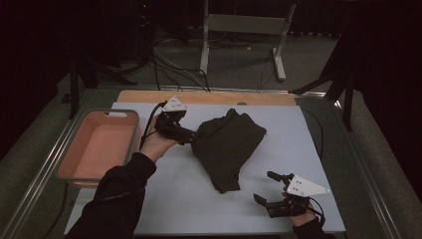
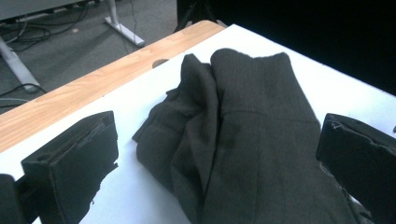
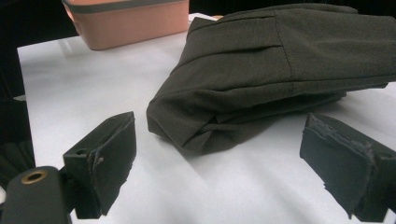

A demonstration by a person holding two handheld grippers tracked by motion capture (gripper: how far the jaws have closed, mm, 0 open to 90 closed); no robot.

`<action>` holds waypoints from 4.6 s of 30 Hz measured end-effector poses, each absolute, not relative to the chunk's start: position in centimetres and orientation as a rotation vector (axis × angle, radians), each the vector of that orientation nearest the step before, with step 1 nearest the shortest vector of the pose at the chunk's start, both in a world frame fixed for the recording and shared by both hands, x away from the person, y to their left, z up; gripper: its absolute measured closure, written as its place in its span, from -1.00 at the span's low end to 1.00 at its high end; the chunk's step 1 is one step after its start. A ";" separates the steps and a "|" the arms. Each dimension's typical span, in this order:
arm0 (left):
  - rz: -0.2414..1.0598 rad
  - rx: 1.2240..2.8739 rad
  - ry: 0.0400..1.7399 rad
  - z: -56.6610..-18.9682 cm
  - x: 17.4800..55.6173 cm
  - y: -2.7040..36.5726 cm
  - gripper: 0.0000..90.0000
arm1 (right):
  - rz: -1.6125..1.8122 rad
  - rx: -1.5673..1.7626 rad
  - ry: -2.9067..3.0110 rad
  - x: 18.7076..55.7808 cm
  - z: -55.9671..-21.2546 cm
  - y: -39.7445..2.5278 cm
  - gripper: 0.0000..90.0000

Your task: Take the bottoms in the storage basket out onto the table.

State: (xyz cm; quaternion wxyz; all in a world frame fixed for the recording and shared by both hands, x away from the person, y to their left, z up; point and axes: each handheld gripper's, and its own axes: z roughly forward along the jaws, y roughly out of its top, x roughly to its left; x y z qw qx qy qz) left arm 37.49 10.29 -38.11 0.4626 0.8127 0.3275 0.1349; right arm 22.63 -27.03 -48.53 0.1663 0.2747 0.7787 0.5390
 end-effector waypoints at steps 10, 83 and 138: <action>0.346 2.015 0.819 -39.8 35.9 10.8 -1.00 | 1.533 0.781 2.216 22.6 -48.5 -27.0 -0.75; 0.167 2.168 0.704 -49.5 26.1 14.7 -1.00 | 1.520 0.766 2.224 22.5 -48.5 -26.7 -0.75; 0.064 2.273 0.641 -50.6 22.6 23.4 -1.00 | 1.502 0.763 2.224 22.4 -48.4 -26.9 -0.75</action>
